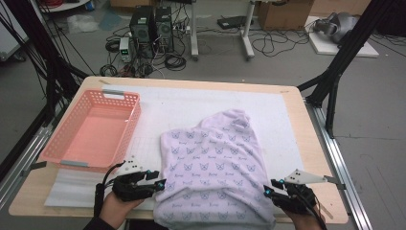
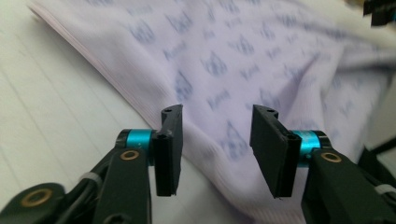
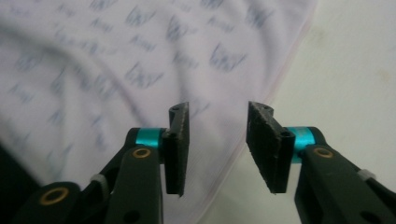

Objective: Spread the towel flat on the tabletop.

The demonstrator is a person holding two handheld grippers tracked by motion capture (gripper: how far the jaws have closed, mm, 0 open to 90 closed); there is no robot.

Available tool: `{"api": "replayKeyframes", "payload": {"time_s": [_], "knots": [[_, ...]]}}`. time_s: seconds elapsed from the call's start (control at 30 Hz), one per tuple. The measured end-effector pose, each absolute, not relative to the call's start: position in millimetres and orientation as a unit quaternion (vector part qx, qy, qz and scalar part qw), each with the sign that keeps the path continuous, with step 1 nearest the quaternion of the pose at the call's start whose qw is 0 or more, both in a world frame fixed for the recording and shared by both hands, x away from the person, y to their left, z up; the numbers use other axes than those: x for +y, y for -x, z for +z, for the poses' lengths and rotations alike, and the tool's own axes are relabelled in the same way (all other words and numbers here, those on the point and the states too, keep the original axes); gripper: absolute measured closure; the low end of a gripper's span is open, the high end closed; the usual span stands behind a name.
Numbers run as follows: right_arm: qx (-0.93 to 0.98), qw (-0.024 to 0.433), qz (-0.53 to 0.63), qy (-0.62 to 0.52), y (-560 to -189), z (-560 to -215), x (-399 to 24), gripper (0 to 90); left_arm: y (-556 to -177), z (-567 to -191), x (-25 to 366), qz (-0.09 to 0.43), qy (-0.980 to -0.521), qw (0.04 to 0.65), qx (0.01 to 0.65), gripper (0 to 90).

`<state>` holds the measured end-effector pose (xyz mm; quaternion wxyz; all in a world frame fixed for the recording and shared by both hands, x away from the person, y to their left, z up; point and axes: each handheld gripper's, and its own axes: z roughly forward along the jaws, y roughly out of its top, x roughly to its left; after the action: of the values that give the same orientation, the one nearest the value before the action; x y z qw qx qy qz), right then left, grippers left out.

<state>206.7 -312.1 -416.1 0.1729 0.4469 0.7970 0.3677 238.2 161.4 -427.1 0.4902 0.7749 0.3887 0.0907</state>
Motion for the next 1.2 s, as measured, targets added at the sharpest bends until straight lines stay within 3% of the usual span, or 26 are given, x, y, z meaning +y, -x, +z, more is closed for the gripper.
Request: {"api": "replayKeyframes", "payload": {"time_s": [0.37, 0.7, 0.87, 0.93, 0.97, 1.07, 1.17, 1.2], "knots": [[0.776, 0.189, 0.382, -0.464, -288.8, -428.6, -294.6, 46.7, -291.9, -432.3, 146.8, 0.122, -0.757, 0.487, 0.418, 45.8], [0.787, 0.185, 0.370, -0.458, -297.8, -436.6, -293.7, 46.9, -306.2, -433.3, 136.2, 0.149, -0.753, 0.469, 0.437, 44.2], [0.807, 0.176, 0.349, -0.443, -301.3, -444.4, -287.0, 60.9, -316.9, -443.7, 125.4, 0.145, -0.762, 0.446, 0.447, 44.6], [0.809, 0.172, 0.353, -0.437, -300.7, -443.8, -287.9, 75.3, -318.0, -448.0, 120.4, 0.146, -0.778, 0.427, 0.437, 45.9], [0.810, 0.170, 0.353, -0.436, -300.0, -443.9, -288.3, 78.0, -317.9, -449.9, 118.5, 0.152, -0.786, 0.420, 0.427, 46.6], [0.812, 0.165, 0.355, -0.433, -298.8, -443.6, -289.2, 85.2, -314.9, -450.6, 115.8, 0.181, -0.804, 0.404, 0.396, 54.0], [0.815, 0.152, 0.356, -0.431, -297.3, -442.3, -291.6, 86.2, -311.7, -448.0, 117.2, 0.172, -0.813, 0.400, 0.387, 78.6], [0.818, 0.150, 0.353, -0.428, -295.8, -441.4, -292.3, 86.2, -310.0, -447.1, 117.2, 0.170, -0.816, 0.397, 0.385, 82.8]]}}
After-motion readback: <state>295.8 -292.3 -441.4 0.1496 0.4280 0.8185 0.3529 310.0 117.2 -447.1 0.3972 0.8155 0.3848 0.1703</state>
